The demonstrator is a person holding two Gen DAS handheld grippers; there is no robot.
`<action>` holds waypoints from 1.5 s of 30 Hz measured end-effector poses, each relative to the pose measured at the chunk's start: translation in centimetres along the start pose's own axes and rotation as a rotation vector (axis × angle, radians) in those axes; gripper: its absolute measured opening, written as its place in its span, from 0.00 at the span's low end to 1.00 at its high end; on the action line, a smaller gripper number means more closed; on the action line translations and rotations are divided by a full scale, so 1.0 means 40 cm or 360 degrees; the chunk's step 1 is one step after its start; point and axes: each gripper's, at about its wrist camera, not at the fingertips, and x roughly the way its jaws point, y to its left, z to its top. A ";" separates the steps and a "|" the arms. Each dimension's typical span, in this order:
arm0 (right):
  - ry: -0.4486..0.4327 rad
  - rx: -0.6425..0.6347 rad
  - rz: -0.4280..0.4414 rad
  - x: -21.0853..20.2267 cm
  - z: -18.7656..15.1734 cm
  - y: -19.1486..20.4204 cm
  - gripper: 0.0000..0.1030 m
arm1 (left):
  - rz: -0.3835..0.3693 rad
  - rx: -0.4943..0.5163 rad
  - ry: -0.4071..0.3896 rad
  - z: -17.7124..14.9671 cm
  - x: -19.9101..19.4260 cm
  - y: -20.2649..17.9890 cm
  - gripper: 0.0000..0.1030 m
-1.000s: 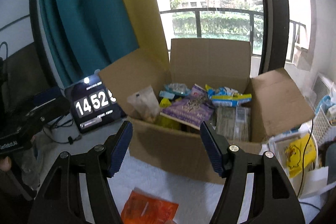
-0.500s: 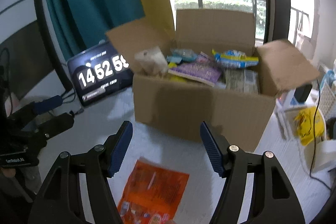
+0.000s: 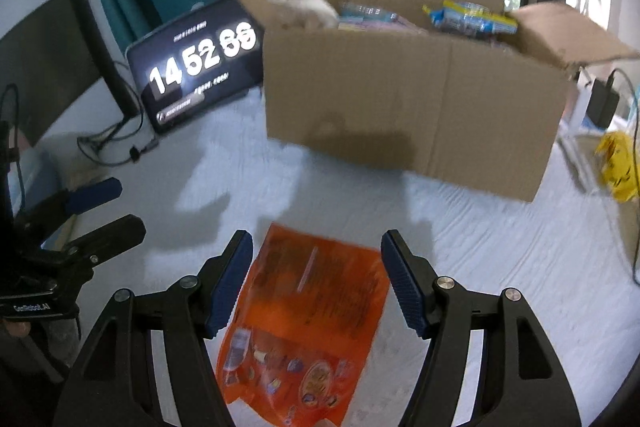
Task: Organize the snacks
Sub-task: 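Grasp the orange bag with the right tool, then lift the orange bag with the right tool and carry it to the box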
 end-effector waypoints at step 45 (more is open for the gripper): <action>-0.0130 -0.0049 0.0006 -0.113 -0.048 -0.024 0.42 | 0.0065 0.0066 0.0020 0.054 -0.006 -0.056 0.83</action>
